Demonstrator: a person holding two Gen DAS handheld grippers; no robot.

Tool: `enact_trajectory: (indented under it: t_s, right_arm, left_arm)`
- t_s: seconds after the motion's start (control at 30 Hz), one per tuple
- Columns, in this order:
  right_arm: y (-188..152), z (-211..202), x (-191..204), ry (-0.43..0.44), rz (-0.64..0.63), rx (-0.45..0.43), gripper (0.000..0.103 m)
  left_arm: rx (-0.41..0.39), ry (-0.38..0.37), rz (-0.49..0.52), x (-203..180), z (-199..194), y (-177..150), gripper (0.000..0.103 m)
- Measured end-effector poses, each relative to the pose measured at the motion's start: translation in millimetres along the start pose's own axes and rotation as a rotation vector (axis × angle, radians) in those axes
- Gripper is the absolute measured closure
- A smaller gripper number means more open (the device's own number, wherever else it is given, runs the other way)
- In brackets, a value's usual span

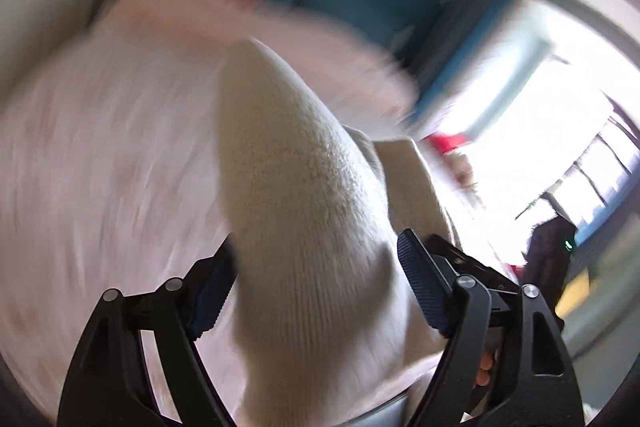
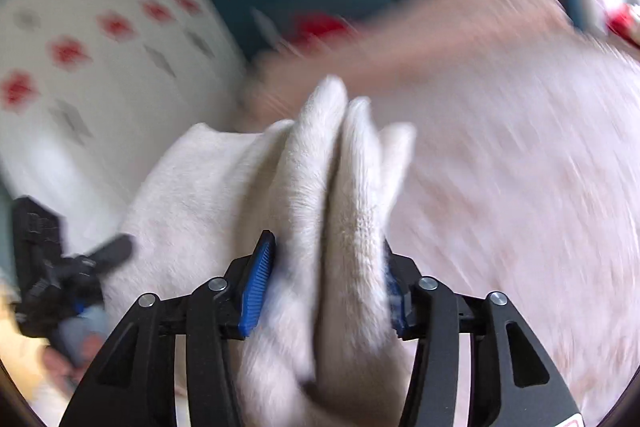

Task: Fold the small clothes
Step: 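Lift the sweater end with both grippers and fold it over onto itself, then open both grippers and pull them back from the folded sweater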

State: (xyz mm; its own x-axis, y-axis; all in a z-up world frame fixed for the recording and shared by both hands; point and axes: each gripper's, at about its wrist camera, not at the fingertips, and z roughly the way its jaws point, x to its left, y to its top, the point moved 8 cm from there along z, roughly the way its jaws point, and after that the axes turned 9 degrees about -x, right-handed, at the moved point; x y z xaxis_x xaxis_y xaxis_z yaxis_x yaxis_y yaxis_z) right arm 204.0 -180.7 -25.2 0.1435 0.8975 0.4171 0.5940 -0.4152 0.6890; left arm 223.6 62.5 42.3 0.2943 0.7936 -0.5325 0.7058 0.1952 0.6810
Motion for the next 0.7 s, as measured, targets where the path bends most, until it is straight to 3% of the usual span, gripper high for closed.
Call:
enact_trajectory:
  t_s: [0.07,0.17,0.27,0.3,0.33,0.4,0.5,0.57,0.63,0.7]
  right_arm:
    - [-39,2,-35,-0.037,0.094,0.062,0.056]
    - [-52,-25,-43,-0.004,0.131,0.046,0.055]
    - [-49,-39,-20,0.035,0.044,0.030,0.059]
    - [-49,-40,-8,0.061,0.022,0.027,0.068]
    - [-46,-39,4,0.080,-0.002,0.031,0.085]
    - [-46,-28,25,0.109,-0.043,0.069,0.099]
    - [-69,2,31,0.033,-0.133,0.163,0.100]
    - [-93,27,7,-0.043,-0.137,0.246,0.103]
    - [-102,31,-2,-0.035,-0.096,0.265,0.103]
    - [-97,19,4,-0.027,-0.079,0.250,0.103]
  left_arm:
    - [0.102,0.120,-0.092,56,22,-54,0.039]
    - [0.115,0.143,-0.169,84,6,-82,0.038]
    - [0.076,0.134,-0.152,73,-11,-78,0.037]
    - [0.062,0.129,-0.134,66,-13,-72,0.037]
    - [0.045,0.120,-0.108,52,-15,-66,0.037]
    - [0.031,0.093,-0.047,32,-12,-66,0.034]
    - [0.068,0.114,0.075,12,12,-75,0.029]
    - [0.146,0.173,0.112,19,37,-91,0.029]
    - [0.221,0.229,0.094,32,53,-109,0.032]
    - [0.237,0.251,0.061,41,55,-115,0.033]
